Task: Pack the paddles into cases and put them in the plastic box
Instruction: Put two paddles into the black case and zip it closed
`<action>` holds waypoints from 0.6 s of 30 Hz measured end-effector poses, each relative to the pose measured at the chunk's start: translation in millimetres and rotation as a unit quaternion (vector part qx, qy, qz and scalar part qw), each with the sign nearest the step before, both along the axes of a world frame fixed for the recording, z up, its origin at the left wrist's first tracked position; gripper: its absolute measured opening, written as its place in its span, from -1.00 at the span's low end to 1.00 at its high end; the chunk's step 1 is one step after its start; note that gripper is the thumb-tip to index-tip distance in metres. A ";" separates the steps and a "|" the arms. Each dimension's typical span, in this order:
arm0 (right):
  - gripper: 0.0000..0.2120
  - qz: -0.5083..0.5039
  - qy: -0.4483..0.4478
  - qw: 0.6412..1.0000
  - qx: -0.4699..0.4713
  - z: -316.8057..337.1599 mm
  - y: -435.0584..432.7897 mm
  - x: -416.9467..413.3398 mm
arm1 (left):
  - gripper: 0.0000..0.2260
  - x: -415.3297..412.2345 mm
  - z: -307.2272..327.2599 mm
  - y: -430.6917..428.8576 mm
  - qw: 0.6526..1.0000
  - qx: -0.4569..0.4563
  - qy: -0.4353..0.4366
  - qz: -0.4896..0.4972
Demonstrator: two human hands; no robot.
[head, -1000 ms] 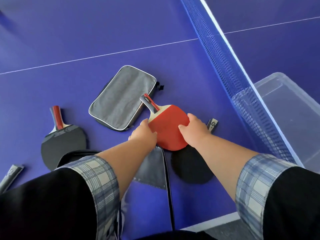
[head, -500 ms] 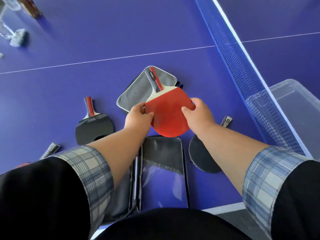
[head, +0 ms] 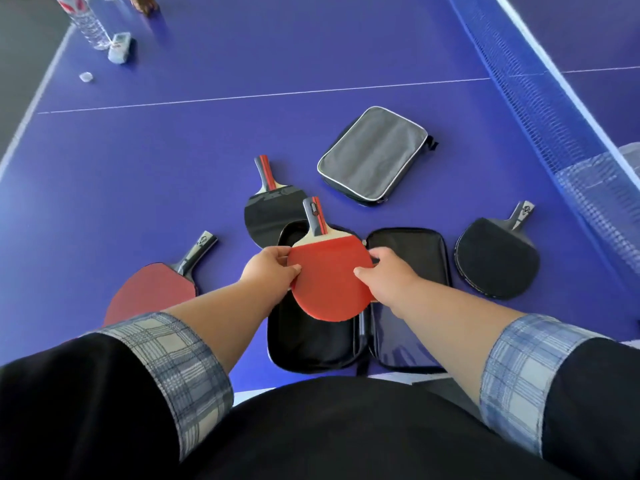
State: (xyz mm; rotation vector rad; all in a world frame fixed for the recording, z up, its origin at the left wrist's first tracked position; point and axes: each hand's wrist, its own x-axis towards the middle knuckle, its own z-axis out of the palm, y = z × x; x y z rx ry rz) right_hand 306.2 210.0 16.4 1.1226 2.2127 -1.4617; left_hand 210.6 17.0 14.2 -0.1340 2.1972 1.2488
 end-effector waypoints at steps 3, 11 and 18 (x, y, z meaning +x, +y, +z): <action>-0.72 0.003 -0.040 0.999 0.003 -8.9 -25.1 15.9 | -0.65 9.0 -9.0 -18.5 0.995 -0.074 0.012 -0.059; -0.51 0.090 -0.119 0.988 0.050 -10.6 -56.4 30.7 | -0.69 18.0 -11.2 -29.6 0.957 -0.207 0.055 -0.197; -0.68 0.129 -0.149 0.978 0.064 -5.1 -58.8 29.4 | -0.67 23.6 -13.8 -24.4 0.947 -0.230 0.056 -0.217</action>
